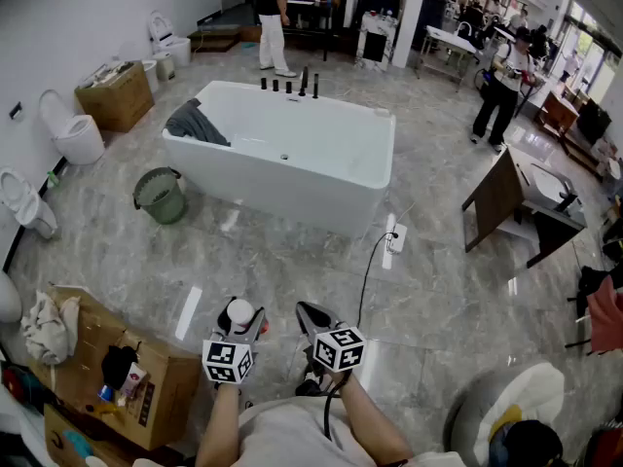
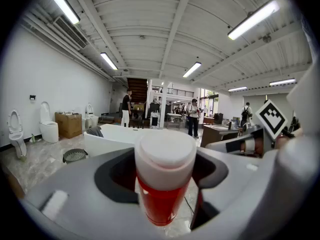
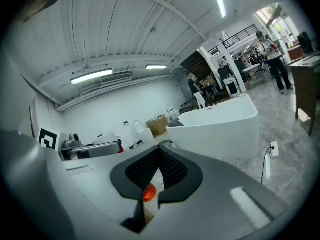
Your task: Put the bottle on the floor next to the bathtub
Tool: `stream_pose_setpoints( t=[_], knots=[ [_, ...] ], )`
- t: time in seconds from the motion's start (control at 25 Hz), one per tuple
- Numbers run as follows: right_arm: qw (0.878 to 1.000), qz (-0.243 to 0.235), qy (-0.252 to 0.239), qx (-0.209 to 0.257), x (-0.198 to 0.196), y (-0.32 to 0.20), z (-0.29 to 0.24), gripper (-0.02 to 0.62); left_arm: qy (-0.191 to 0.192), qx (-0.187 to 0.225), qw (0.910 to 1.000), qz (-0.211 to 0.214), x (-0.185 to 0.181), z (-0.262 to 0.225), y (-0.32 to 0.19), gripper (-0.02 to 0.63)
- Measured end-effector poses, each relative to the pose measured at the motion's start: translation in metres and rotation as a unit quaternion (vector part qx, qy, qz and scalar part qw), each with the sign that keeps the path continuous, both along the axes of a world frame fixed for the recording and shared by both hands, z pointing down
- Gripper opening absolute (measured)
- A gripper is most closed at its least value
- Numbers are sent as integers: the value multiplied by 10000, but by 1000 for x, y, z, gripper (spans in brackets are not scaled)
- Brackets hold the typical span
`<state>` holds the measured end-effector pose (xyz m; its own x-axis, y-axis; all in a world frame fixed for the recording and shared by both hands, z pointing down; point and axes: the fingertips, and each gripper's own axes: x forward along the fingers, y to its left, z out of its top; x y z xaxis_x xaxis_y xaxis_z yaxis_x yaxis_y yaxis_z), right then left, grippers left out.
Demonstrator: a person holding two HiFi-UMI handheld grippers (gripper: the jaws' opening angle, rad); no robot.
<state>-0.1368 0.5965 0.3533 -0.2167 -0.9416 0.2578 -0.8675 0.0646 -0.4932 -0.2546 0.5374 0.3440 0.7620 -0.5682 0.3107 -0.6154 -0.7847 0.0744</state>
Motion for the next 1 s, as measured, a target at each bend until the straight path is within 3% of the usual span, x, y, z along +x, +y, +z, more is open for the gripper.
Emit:
stream_pose_setpoints(
  t=[0.2, 0.48, 0.64, 0.8, 1.0],
  knots=[
    [9992, 194, 327, 102, 46, -23, -1, -2, 151, 131, 9992, 355, 56, 0, -16, 339],
    [9985, -20, 503, 234, 61, -56, -2, -2, -43, 132, 9995, 272, 69, 5, -38, 339],
    [9928, -561, 774, 726, 71, -65, -13, -3, -154, 134, 9994, 289, 84, 7, -47, 339],
    [9893, -784, 683, 1026, 106, -68, -20, -2, -256, 166, 9990, 315, 101, 7, -53, 339],
    [9898, -867, 649, 930, 141, -73, -18, -2, -338, 195, 9989, 259, 113, 4, -64, 339]
  ],
)
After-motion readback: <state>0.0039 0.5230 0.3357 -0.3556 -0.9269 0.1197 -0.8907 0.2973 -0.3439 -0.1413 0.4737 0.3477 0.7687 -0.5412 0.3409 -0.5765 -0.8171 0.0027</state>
